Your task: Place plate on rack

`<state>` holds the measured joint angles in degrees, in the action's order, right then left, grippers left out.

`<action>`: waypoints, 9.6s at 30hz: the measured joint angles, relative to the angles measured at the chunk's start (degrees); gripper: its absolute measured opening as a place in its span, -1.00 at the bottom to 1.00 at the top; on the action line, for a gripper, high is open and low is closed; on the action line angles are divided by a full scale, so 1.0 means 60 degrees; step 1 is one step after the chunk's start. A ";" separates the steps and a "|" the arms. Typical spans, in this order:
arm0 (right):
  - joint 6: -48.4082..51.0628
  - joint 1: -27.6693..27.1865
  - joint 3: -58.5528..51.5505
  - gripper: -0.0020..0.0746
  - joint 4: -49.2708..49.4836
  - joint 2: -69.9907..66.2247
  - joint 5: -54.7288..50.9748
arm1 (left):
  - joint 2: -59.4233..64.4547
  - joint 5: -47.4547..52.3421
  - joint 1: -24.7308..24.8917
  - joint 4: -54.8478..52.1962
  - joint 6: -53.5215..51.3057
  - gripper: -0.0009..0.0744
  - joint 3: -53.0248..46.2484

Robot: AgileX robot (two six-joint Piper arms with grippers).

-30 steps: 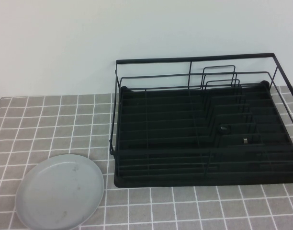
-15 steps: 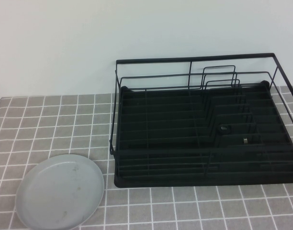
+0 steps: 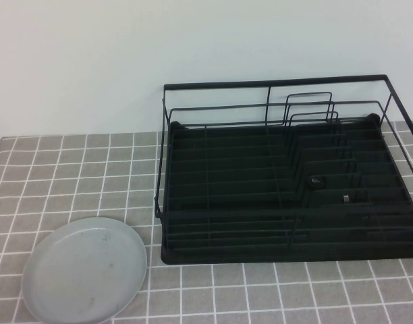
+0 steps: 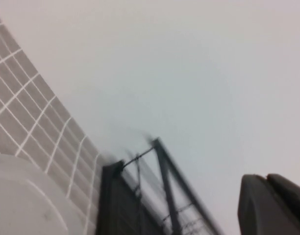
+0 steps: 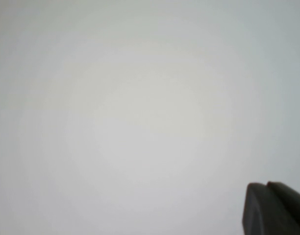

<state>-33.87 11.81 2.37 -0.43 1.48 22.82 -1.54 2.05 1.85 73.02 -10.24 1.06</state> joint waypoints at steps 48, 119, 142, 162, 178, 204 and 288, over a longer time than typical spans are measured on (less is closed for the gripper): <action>0.8874 0.0017 0.8231 -0.96 0.3160 -1.0037 -1.0493 | 1.0304 0.3437 -0.0482 -0.3368 -0.5006 -0.98 0.7001; 1.3137 0.0017 0.8234 -0.95 0.8248 -1.1554 -1.1411 | 1.5468 0.6565 -0.3811 -0.3551 -0.6030 -0.98 0.8551; 1.4237 0.0017 0.8252 0.18 1.3062 -1.1609 -1.2703 | 1.2471 0.9383 -0.0696 -0.4271 -0.3849 -0.98 1.1723; 1.4573 0.0017 0.8252 0.17 1.3205 -1.1624 -1.2683 | 1.2471 0.8422 0.2082 -0.3751 -0.3537 -0.98 1.1758; 1.5463 0.0017 0.8252 -0.95 1.2708 -1.1624 -1.2447 | 1.2471 0.8520 0.2104 -0.1370 -0.5240 -0.05 1.1758; 1.8011 0.0001 0.8627 -0.95 0.9241 -1.0963 -0.7600 | 1.2471 1.0765 0.2104 -0.4403 -0.5125 -0.97 1.1741; 1.3256 0.0001 1.3850 -0.94 0.3715 -1.3987 -1.1126 | 1.0522 0.7250 0.2104 -0.5773 -0.4223 -0.97 0.9005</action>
<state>45.66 11.81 85.47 21.86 -82.45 -43.93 61.60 45.55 14.47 38.38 -35.58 55.09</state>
